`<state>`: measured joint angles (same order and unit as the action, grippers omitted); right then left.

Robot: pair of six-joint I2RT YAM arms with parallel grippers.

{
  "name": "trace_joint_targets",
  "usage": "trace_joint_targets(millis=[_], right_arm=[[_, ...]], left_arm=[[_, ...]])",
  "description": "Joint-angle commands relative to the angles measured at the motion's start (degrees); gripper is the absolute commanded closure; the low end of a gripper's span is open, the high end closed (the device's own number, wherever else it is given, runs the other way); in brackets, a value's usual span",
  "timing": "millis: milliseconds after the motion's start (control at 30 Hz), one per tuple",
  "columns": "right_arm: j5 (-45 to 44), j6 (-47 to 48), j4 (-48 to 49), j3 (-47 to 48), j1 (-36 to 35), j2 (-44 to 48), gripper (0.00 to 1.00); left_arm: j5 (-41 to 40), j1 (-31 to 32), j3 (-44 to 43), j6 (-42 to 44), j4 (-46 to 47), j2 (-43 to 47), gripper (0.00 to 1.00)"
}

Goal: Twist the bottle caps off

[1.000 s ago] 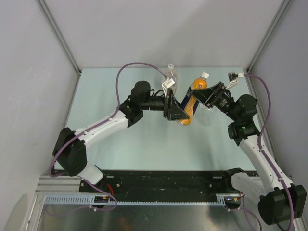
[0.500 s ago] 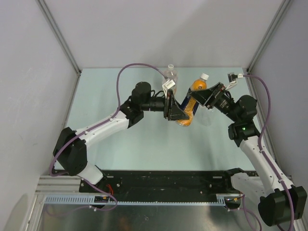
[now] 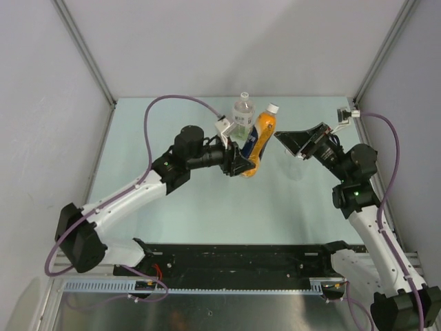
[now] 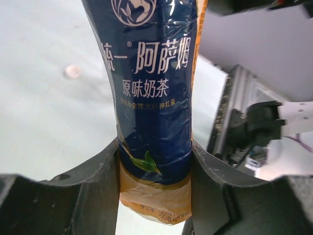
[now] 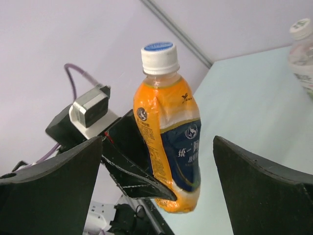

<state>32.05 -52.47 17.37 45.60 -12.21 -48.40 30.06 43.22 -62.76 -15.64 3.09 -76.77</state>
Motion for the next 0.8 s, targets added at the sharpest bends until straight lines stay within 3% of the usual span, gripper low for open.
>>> trace_joint_targets(millis=[0,233,600,767], right_arm=[[-8.5,5.2,-6.2,1.7,-0.5,3.5,0.01],[-13.8,9.4,-9.6,4.5,-5.3,1.8,0.01],[-21.3,13.5,-14.9,11.6,-15.3,-8.9,0.01],[-24.6,14.3,-16.3,13.6,-17.3,-13.0,0.08]], left_arm=[[-12.1,0.0,3.6,7.3,-5.9,5.3,0.64],[-27.4,1.9,8.0,9.9,-9.8,9.9,0.68],[-61.6,15.3,7.1,11.3,-21.6,6.7,0.66],[-68.4,19.6,7.0,9.1,-23.0,7.3,0.66]])
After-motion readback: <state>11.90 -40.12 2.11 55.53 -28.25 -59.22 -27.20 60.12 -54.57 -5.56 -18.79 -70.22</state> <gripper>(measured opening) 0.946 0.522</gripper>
